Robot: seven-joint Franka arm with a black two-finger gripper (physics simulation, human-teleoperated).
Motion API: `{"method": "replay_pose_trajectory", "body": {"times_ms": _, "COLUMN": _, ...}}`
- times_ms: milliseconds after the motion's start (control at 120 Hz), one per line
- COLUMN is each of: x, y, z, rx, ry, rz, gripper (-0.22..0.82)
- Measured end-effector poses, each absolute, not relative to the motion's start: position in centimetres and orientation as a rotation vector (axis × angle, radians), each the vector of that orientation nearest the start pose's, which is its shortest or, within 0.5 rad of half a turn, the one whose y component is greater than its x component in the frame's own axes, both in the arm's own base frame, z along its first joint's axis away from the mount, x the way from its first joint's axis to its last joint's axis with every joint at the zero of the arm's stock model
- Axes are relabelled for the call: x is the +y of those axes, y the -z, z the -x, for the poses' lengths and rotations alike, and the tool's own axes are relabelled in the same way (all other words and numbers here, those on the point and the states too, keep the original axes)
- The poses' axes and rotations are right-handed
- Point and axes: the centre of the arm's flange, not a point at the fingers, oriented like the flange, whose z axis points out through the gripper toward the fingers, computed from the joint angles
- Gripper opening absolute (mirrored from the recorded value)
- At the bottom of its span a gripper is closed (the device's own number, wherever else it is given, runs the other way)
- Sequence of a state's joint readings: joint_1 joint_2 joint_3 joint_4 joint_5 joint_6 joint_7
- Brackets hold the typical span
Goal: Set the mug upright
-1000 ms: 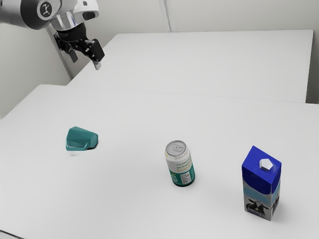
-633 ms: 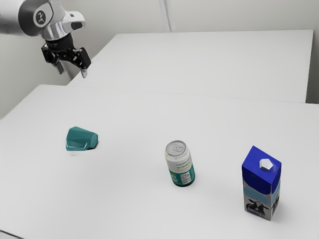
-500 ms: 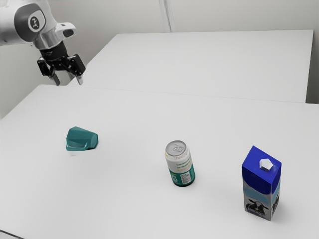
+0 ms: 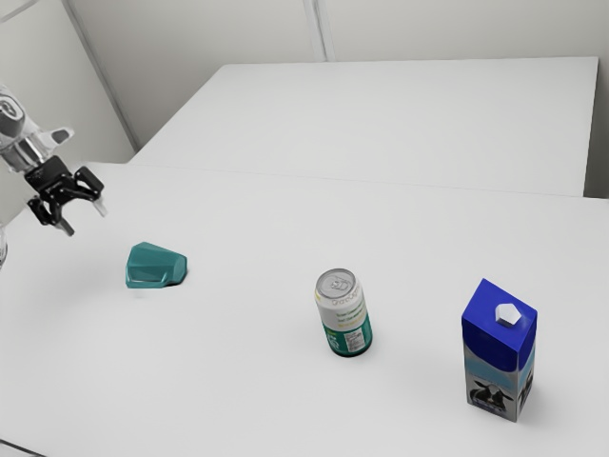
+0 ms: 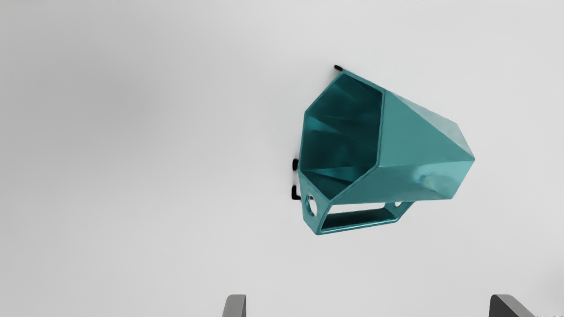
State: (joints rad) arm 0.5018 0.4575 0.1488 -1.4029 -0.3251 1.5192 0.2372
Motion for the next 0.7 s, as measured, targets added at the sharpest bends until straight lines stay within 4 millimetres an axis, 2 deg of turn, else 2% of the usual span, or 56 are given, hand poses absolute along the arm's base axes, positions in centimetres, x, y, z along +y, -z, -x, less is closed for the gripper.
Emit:
{"method": "replay_pose_trajectory", "body": {"times_ms": 75, "x": 36.4, "y": -40.8, "z": -55.7, "rx": -0.742, "ry": -0.338, "rz": 3.456, "gripper": 0.60}}
{"method": "replay_pose_trajectory", "body": {"times_ms": 183, "x": 36.8, "y": -38.1, "z": -57.0, "rx": -0.680, "ry": -0.331, "rz": 3.531, "gripper": 0.60}}
{"method": "replay_pose_trajectory", "body": {"times_ms": 467, "x": 35.6, "y": -32.9, "z": -58.5, "rx": -0.580, "ry": -0.301, "rz": 3.714, "gripper": 0.60}}
{"method": "replay_pose_trajectory", "body": {"times_ms": 700, "x": 34.9, "y": -30.6, "z": -58.8, "rx": -0.552, "ry": -0.246, "rz": 3.800, "gripper": 0.60}}
